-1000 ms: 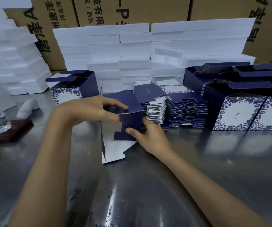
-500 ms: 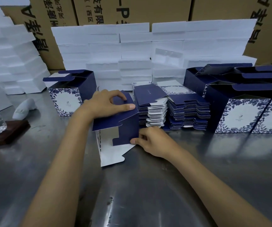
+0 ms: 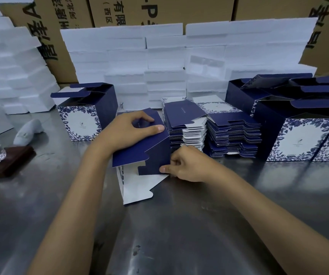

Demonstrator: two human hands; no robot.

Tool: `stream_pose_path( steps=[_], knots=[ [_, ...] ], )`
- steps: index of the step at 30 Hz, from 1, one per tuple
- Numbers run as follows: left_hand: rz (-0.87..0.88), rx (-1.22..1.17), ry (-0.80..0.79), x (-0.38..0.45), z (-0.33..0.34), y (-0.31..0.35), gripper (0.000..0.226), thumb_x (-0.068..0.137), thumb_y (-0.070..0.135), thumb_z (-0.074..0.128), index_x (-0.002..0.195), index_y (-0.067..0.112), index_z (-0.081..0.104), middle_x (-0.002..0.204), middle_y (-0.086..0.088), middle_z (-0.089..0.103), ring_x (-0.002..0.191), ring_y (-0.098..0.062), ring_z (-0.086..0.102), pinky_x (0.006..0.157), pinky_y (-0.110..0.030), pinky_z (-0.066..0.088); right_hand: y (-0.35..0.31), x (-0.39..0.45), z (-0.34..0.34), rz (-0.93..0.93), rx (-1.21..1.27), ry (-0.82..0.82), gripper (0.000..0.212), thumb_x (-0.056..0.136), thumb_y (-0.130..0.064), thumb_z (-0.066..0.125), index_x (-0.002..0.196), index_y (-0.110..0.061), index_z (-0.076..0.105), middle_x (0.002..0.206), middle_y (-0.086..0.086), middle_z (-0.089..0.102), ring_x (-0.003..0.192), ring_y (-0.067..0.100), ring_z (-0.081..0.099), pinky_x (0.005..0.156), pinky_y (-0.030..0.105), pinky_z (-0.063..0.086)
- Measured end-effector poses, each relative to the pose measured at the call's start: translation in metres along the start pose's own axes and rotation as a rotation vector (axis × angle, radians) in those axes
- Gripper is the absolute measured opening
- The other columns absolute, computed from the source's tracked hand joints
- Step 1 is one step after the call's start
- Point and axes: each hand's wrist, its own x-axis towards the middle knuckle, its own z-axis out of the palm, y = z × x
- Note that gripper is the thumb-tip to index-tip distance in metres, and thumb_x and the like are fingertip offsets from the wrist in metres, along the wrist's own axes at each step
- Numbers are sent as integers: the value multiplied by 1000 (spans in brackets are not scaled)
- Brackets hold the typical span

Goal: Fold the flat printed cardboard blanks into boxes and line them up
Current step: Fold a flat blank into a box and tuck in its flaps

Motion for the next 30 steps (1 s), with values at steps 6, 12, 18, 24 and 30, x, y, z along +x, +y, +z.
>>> stream_pose_path(
  steps=[6,12,18,24,30],
  knots=[
    [11,4,10,1,-2,-2,38,74,66,73,102,42,70,112,29,59,98,20,47,75,-8,33,-7,0,-12,-20,35,9,45,92,-43,71,68,-5,64,58,-1,54,53,12,46,54,28,37],
    [10,-4,8,0,-3,-3,37,73,67,72,102,44,71,115,30,59,99,20,47,75,-9,32,-15,-1,-22,6,0,-12,46,89,-51,71,61,-17,57,59,-5,51,54,10,46,55,28,36],
    [-10,-5,9,-1,-2,-1,36,73,67,73,103,46,72,117,30,59,112,3,52,78,-9,34,-19,-2,-25,-9,10,39,46,92,-41,72,61,-13,54,53,-5,44,45,8,38,49,25,28],
    [-6,-17,14,-1,-3,-2,37,71,68,73,101,46,72,117,30,60,114,3,52,79,-10,34,-27,-2,-38,-60,7,76,48,92,-44,71,71,-1,66,55,0,50,46,6,43,45,19,30],
    [-7,-39,9,-2,-2,0,39,68,70,72,100,48,72,117,30,61,109,11,53,80,-10,35,-33,-5,-45,-56,29,84,54,91,-48,70,72,1,65,69,15,65,59,21,54,58,30,39]
  ],
)
